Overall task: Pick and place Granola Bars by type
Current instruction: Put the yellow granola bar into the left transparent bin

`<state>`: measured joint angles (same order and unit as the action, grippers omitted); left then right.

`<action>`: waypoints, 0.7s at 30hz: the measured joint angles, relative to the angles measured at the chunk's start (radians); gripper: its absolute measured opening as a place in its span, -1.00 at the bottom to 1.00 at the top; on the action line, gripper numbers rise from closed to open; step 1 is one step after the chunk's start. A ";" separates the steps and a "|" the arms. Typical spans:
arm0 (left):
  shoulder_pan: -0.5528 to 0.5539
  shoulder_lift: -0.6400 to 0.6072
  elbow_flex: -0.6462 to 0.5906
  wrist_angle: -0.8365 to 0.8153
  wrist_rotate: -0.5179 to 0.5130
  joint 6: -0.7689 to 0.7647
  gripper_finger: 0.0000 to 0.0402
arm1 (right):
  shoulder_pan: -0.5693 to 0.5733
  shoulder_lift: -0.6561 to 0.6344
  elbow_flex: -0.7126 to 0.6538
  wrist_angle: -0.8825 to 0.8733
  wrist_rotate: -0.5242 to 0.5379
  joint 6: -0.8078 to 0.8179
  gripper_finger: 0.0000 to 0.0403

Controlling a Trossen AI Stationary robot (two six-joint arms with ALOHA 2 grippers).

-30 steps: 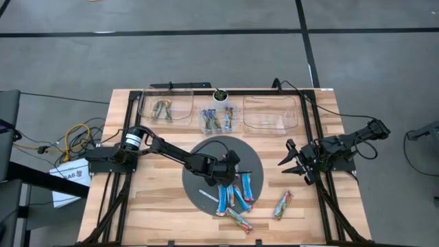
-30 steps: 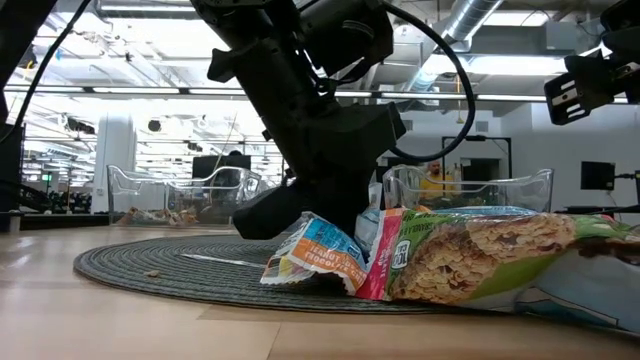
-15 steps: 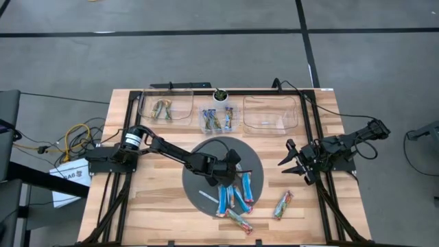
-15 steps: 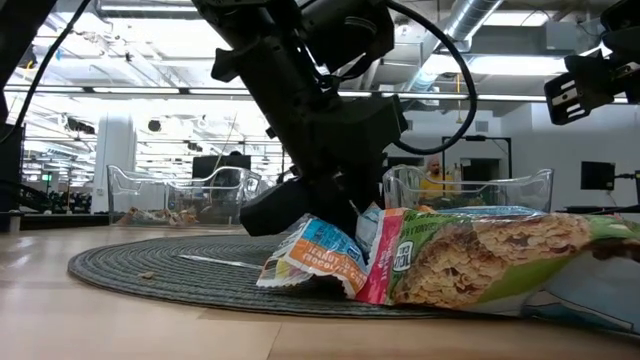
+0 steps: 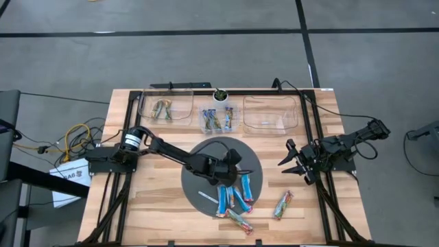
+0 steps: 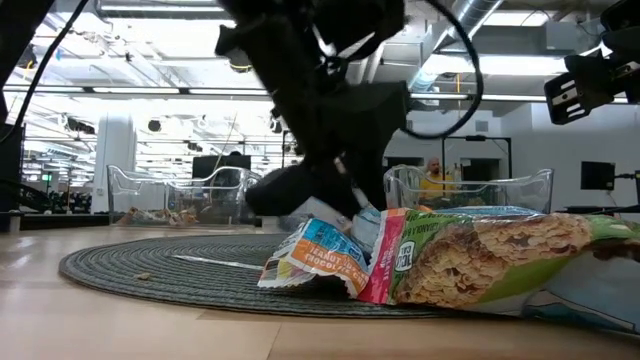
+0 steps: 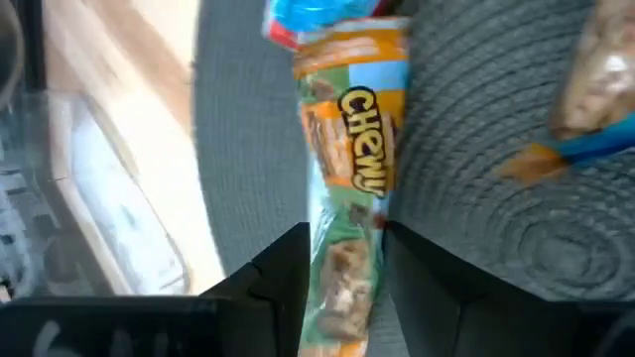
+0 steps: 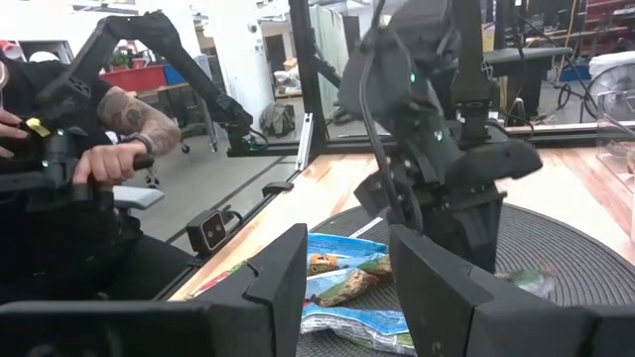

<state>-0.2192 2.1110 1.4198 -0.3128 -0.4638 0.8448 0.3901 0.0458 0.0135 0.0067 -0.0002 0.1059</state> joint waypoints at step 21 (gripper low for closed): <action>0.116 0.002 0.194 -0.291 0.310 0.079 -0.38 | 0.000 0.000 0.000 0.000 0.000 0.000 -0.31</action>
<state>-0.1027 2.1134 1.6142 -0.6041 -0.1535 0.9234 0.3899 0.0458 0.0135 0.0067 0.0000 0.1059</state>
